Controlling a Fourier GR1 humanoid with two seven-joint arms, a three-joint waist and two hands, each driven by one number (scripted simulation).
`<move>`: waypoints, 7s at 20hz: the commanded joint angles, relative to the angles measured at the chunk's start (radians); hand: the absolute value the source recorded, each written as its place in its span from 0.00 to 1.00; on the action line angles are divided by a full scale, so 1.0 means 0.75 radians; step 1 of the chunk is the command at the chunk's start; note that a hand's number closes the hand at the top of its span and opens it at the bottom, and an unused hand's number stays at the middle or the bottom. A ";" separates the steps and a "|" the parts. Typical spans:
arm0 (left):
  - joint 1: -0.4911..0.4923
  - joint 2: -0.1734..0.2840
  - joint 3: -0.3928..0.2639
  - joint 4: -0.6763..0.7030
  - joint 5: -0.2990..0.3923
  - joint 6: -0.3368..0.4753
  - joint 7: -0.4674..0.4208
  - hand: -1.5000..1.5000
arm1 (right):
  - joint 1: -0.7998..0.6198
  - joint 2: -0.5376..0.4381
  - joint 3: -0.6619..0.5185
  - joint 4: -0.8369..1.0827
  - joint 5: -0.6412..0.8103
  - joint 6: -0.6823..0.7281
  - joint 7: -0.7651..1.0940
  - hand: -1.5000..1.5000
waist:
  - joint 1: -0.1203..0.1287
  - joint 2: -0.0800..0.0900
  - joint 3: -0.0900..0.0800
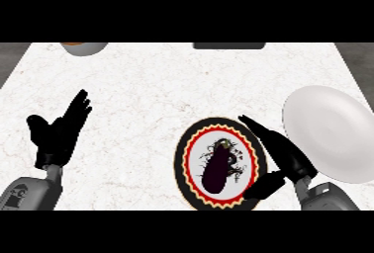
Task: Pick the eggplant from the plate and place it in the plate
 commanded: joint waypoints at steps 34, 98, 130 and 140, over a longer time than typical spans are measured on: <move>0.040 -0.200 0.188 -0.022 -0.238 -0.151 0.026 0.50 | -0.120 0.401 0.050 0.484 0.496 0.416 -0.033 1.00 | -0.004 0.001 0.001; -0.043 -0.219 0.295 -0.068 -0.284 -0.233 0.146 0.50 | -0.164 0.051 -0.971 0.790 0.564 -0.756 -0.198 0.00 | 0.001 0.004 0.002; 0.114 -0.243 0.360 -0.035 -0.312 -0.330 0.004 0.50 | 0.262 0.138 -1.321 0.068 -0.330 -0.420 -0.601 0.00 | -0.006 0.000 0.001; -0.026 -0.288 0.367 0.029 -0.346 -0.295 0.057 0.50 | 0.435 0.107 -1.418 -0.028 -0.348 -0.337 -0.553 0.00 | -0.013 0.000 0.000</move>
